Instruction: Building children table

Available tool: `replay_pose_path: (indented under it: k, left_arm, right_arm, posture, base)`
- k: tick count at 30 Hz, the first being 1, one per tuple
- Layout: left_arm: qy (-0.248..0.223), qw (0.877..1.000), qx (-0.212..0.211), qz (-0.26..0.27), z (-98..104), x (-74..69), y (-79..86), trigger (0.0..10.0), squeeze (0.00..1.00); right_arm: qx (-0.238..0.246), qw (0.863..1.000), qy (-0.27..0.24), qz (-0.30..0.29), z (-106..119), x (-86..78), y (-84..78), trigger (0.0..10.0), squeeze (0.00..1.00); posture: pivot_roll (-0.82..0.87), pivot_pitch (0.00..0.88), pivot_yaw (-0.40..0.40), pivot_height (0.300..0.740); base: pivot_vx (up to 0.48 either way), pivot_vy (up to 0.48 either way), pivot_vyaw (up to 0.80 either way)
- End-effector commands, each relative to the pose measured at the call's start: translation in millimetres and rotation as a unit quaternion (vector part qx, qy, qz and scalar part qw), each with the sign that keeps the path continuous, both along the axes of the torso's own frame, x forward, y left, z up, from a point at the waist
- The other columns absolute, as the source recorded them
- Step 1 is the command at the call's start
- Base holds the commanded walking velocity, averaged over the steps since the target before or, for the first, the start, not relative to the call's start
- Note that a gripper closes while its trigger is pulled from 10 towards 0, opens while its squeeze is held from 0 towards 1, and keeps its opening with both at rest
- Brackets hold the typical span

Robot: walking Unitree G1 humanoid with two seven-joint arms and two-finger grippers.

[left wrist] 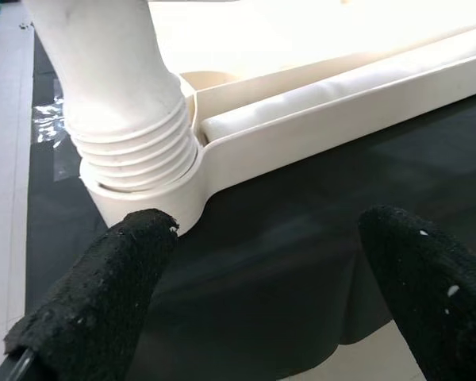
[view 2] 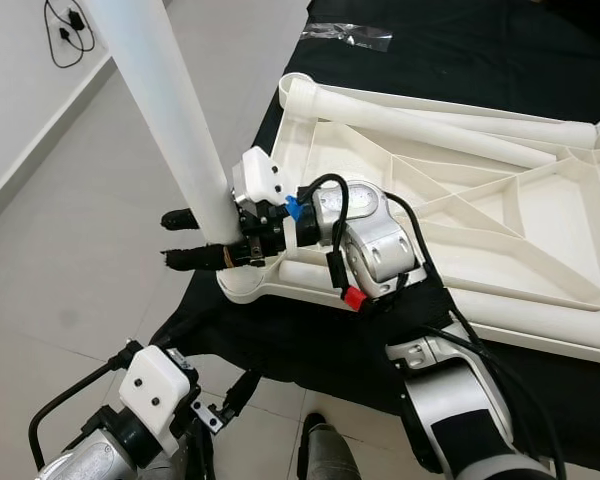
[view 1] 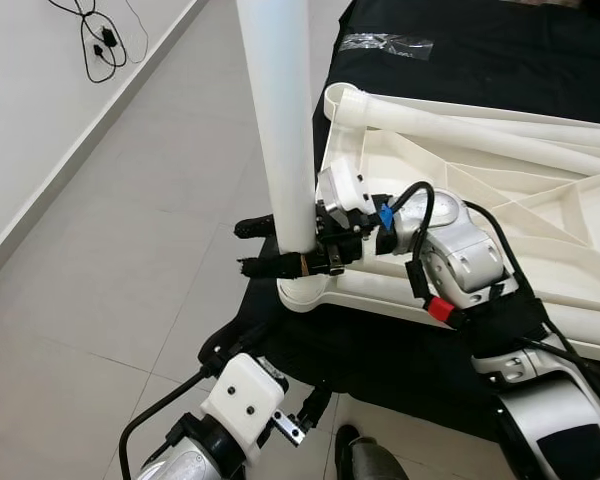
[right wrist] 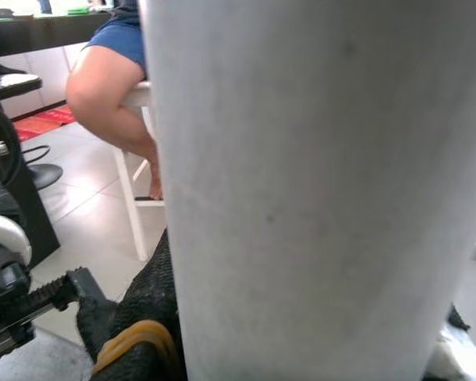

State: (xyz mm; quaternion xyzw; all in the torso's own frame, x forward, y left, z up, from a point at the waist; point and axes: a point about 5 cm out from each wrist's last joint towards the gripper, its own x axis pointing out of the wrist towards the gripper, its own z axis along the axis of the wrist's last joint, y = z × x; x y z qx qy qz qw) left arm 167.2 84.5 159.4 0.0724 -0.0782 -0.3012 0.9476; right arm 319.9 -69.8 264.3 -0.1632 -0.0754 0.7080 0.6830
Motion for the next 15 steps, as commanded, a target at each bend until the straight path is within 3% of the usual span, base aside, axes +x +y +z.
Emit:
replay_pose_path:
  k: [1, 11, 15]
  left_arm:
    - [0.009, 1.000, 0.003, -0.002, -4.9, -2.8, -0.9, 10.0, 0.00]
    - [0.009, 1.000, 0.004, -0.003, -4.7, -1.8, 0.9, 10.0, 0.00]
    - [0.009, 1.000, 0.005, -0.002, -5.0, -0.5, 1.4, 10.0, 0.00]
  right_arm:
    - [-0.037, 0.997, 0.044, -0.044, -28.3, 5.6, -6.6, 10.0, 0.00]
    - [-0.016, 0.995, 0.036, -0.090, -32.7, -3.3, -9.8, 10.0, 0.00]
    - [-0.004, 0.989, 0.030, -0.147, -39.3, -10.0, -4.6, 10.0, 0.00]
  posture:
    - [0.05, 0.371, -0.029, 0.740]
    - [0.05, 0.370, -0.019, 0.740]
    - [0.04, 0.366, -0.019, 0.740]
  base:
    - [0.000, 0.000, 0.00]
    - [0.000, 0.000, 0.00]
    - [0.000, 0.000, 0.00]
